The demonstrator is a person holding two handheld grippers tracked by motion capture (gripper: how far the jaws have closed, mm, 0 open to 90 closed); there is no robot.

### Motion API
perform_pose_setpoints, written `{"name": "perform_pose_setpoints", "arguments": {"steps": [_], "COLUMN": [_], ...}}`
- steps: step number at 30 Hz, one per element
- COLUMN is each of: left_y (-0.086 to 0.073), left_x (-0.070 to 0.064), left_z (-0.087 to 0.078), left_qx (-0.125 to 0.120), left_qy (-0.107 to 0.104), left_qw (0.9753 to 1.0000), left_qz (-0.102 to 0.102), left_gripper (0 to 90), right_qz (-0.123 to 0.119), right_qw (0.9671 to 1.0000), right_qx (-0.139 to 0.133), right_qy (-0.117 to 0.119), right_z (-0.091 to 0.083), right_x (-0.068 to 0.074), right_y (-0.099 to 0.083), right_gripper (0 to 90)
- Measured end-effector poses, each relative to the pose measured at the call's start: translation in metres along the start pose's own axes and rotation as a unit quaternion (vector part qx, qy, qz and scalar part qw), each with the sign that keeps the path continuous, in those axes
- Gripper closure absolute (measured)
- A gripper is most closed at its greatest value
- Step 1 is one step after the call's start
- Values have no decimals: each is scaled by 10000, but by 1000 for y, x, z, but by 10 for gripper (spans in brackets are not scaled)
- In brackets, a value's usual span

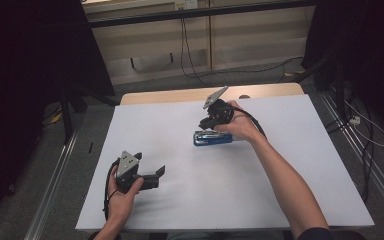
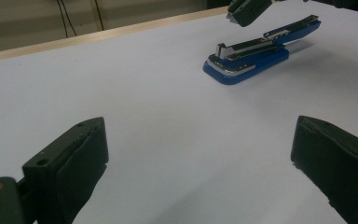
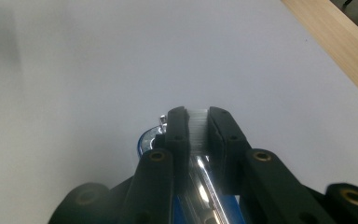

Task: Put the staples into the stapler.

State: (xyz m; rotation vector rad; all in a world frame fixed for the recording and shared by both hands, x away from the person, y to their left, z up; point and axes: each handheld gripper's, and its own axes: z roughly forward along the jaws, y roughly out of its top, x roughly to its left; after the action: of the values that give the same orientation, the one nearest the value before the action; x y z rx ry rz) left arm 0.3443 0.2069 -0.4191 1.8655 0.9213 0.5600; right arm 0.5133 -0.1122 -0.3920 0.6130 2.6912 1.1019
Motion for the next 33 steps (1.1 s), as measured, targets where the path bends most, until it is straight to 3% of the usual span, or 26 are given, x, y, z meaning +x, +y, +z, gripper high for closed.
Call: {"name": "perform_pose_setpoints", "arguments": {"steps": [11, 33], "left_y": [0, 0], "left_x": [0, 0], "left_z": [0, 0], "left_qx": [-8, 8], "left_qy": [4, -20], "left_qw": [10000, 10000], "left_qz": [1, 13], "left_gripper": [41, 41], "right_qz": [-577, -952], "right_qw": [9981, 9939], "right_qx": [144, 269], "right_qy": [154, 477], "right_z": [9, 14], "right_x": [-2, -5], "right_y": [3, -3], "right_gripper": [793, 794]}}
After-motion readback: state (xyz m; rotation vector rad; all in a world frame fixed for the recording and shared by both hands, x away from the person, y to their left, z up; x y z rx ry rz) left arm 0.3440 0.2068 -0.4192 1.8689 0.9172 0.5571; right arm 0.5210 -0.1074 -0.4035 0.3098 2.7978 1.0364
